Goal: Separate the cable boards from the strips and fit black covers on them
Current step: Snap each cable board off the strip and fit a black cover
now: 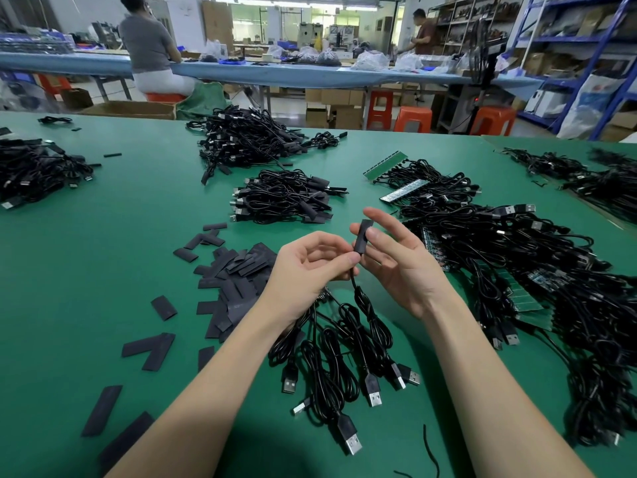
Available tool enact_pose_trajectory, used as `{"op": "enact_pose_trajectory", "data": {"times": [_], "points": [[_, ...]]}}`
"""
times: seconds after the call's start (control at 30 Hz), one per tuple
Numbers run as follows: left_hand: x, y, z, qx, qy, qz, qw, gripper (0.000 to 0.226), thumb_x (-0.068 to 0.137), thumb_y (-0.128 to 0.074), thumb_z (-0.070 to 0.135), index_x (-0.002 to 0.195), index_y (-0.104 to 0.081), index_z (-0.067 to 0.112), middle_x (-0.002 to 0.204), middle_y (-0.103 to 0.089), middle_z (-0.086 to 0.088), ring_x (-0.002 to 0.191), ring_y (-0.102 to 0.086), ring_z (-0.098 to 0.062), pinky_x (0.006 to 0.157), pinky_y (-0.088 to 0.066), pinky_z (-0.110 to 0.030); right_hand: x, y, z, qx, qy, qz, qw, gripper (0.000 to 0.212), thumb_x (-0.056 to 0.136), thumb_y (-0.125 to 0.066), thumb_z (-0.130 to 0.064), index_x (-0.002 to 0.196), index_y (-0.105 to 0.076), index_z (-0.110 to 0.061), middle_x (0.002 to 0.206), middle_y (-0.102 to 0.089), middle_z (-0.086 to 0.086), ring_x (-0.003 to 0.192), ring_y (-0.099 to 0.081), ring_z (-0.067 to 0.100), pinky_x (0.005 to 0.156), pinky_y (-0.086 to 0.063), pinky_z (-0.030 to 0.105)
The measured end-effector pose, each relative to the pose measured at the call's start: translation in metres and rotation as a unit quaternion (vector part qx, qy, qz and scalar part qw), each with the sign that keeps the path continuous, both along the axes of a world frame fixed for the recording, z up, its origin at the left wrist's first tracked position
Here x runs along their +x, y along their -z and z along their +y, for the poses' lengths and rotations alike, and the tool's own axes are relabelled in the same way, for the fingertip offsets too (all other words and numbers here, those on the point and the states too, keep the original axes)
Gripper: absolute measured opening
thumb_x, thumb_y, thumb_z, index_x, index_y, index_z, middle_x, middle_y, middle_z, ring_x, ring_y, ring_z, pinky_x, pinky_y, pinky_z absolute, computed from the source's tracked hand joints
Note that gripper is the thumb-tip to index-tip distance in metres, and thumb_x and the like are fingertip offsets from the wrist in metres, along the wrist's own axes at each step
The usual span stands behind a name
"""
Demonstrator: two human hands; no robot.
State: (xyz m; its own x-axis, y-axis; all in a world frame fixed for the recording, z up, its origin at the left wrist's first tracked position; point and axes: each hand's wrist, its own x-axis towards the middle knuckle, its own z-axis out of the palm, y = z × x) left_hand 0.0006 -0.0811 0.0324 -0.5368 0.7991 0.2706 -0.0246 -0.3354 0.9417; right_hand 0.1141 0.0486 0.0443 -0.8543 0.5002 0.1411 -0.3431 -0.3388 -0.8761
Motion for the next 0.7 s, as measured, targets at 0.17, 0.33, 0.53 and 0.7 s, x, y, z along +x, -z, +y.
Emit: {"op": "enact_pose_trajectory", "data": {"times": [0.17,0.33,0.53,0.7], "points": [[-0.0009,0.0015,-0.0005,-0.018,0.005,-0.002,1.0,0.014,0.084,-0.076,-0.003,0.094,-0.069,0.004,0.081,-0.073,-0.007,0.076,-0.072,-0.02,0.075,-0.058,-0.025,-0.0026,0.0014,-0.0009,-0.018,0.032,-0.002,0.999,0.023,0.079,-0.074,-0.013,0.099,-0.081,-0.022,0.105,-0.077,0.004,0.084,-0.072,0.013,0.079,-0.057,0.024],[-0.0005,0.0032,0.0,-0.021,-0.016,0.001,1.0,0.013,0.083,-0.077,-0.003,0.091,-0.071,0.005,0.08,-0.073,-0.008,0.075,-0.073,-0.021,0.076,-0.058,-0.025,-0.0036,0.0017,-0.0002,-0.016,0.041,-0.01,0.999,0.022,0.077,-0.074,-0.012,0.096,-0.082,-0.021,0.104,-0.077,0.004,0.085,-0.072,0.013,0.08,-0.056,0.022],[-0.0023,0.004,-0.0006,-0.035,-0.005,0.008,0.999,0.014,0.084,-0.078,0.0,0.094,-0.071,0.006,0.082,-0.073,-0.007,0.079,-0.073,-0.022,0.077,-0.058,-0.026,-0.003,0.0008,-0.0004,-0.013,0.038,-0.011,0.999,0.022,0.077,-0.075,-0.012,0.096,-0.082,-0.021,0.104,-0.077,0.005,0.084,-0.072,0.013,0.08,-0.056,0.022],[-0.0034,0.001,-0.0009,-0.092,0.026,0.048,0.994,0.013,0.083,-0.08,0.009,0.093,-0.071,0.011,0.084,-0.075,-0.007,0.081,-0.073,-0.019,0.082,-0.059,-0.029,-0.0013,-0.003,0.0016,-0.012,0.061,0.001,0.998,0.024,0.079,-0.073,-0.015,0.099,-0.081,-0.026,0.105,-0.077,0.003,0.083,-0.071,0.01,0.078,-0.056,0.022]]}}
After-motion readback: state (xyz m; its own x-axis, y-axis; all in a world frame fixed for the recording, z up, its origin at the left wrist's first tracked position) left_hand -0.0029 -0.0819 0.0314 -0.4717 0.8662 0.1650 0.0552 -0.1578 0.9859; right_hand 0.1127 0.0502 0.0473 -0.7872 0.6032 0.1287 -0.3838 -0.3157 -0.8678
